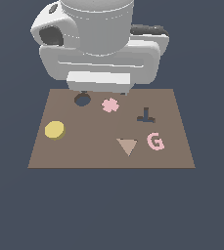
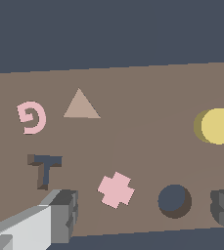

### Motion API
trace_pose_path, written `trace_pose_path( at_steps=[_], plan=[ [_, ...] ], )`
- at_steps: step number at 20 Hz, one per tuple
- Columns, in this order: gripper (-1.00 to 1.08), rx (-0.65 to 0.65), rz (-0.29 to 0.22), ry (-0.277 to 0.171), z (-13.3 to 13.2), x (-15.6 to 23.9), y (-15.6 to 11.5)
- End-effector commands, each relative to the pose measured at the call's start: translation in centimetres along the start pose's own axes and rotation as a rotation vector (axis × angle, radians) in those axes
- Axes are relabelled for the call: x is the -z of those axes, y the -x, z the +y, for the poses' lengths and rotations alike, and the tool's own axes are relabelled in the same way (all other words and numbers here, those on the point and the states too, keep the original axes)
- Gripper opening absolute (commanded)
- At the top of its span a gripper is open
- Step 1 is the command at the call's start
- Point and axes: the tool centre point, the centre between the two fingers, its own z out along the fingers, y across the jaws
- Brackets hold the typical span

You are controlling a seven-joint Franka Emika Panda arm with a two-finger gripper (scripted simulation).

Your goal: Insert a designated object into the corresponding slot on a board.

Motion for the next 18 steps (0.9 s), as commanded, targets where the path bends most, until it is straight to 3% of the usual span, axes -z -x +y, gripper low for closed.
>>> trace_pose_path(
  at_steps=[1,9,18],
  plan=[
    [1.0,0.0,0.0,0.0,0.0,0.0,0.0],
    [1.0,0.011,-0.001,-0.001,1.7,-1.4,-0.3],
    [1.0,0.048,-0.003,-0.004,7.6,-6.1,-1.6]
  ],
)
